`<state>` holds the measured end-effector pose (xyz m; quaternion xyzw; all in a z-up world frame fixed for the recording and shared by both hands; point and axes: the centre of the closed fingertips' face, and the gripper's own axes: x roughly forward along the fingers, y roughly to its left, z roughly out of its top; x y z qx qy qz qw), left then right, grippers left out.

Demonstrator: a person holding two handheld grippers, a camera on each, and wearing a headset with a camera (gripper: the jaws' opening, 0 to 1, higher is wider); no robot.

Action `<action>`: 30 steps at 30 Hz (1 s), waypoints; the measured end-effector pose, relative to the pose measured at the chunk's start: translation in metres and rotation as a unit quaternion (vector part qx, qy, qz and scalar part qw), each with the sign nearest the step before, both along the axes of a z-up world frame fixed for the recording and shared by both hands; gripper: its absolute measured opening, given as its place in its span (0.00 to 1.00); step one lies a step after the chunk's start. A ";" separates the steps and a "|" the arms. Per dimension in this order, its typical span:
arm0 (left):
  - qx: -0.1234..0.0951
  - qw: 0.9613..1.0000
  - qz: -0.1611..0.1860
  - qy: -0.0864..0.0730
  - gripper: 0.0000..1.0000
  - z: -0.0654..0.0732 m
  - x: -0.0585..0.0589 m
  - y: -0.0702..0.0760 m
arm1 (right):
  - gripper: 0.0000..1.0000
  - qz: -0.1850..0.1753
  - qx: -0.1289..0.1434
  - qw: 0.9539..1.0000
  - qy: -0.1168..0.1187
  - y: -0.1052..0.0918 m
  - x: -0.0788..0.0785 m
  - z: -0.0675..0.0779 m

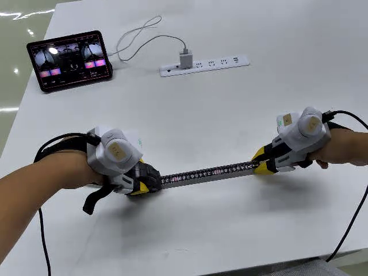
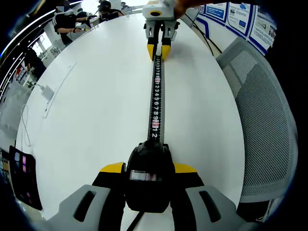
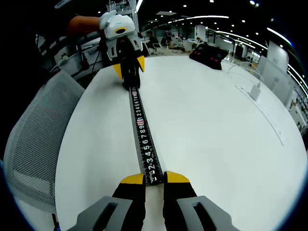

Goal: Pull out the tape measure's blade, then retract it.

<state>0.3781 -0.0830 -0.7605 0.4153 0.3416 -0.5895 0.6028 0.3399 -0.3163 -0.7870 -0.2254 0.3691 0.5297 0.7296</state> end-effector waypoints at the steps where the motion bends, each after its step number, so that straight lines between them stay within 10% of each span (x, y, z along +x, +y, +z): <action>1: 0.000 1.000 0.000 0.000 0.30 0.000 0.000 0.000 | 0.09 0.000 0.000 1.000 0.000 0.000 0.000 0.000; 30: -0.018 1.000 -0.012 0.003 0.31 0.001 -0.002 -0.001 | 0.11 0.013 -0.024 1.000 0.008 -0.002 -0.002 0.001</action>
